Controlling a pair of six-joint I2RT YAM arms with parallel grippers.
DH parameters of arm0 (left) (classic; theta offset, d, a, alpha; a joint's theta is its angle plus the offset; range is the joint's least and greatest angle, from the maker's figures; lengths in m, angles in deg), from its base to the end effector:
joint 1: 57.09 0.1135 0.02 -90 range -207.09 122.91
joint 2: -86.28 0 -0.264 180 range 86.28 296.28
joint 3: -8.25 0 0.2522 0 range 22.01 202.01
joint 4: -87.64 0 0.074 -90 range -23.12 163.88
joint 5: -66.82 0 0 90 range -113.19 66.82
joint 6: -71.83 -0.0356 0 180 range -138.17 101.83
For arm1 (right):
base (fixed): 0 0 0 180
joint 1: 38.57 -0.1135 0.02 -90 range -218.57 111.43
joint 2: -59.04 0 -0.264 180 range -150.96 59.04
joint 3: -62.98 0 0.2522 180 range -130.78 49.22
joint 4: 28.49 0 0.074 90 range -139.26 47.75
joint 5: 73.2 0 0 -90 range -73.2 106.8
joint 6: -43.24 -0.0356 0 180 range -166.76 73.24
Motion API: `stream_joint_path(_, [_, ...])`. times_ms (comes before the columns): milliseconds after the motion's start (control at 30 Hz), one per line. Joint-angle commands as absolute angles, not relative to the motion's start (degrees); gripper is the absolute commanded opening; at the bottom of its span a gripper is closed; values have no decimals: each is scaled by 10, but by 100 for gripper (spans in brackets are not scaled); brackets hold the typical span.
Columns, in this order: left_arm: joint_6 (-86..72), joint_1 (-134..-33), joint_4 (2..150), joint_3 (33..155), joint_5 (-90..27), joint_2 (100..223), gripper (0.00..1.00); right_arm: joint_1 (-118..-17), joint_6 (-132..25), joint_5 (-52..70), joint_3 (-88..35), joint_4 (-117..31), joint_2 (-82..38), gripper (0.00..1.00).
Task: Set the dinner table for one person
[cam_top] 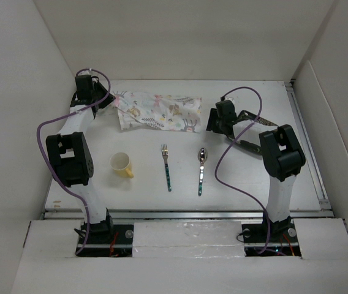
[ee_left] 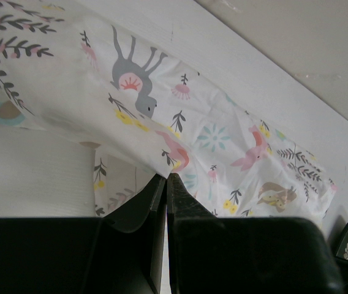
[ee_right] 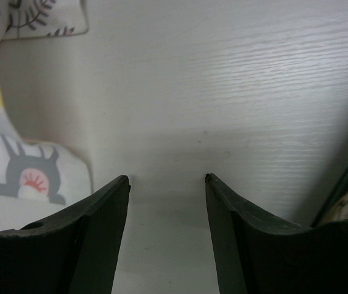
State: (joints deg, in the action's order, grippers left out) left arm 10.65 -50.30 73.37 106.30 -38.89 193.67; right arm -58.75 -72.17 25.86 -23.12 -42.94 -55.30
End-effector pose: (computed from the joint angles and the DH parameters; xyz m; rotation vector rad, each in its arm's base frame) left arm 0.4450 0.0433 0.2811 -0.4387 1.9551 -0.5197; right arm 0.4067 0.1435 0.1607 0.1858 2.3074 0.2236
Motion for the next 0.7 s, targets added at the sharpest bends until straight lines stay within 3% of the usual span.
stream_joint_path(0, [108,-507,734,1037,-394,1943,0,-611,-705,245,-212,-388,-534,58])
stream_joint_path(267, [104,-507,734,1032,-387,1956,0,-636,-693,203,-233,-372,-556,58])
stream_joint_path(333, [103,-507,734,1032,-387,1954,0,-636,-695,204,-252,-382,-578,51])
stream_joint_path(467, [102,-512,735,1030,-386,1950,0,-631,-699,203,-286,-407,-588,55])
stream_joint_path(667, [104,-517,748,1027,-387,1941,0,-631,-700,196,-325,-458,-616,48])
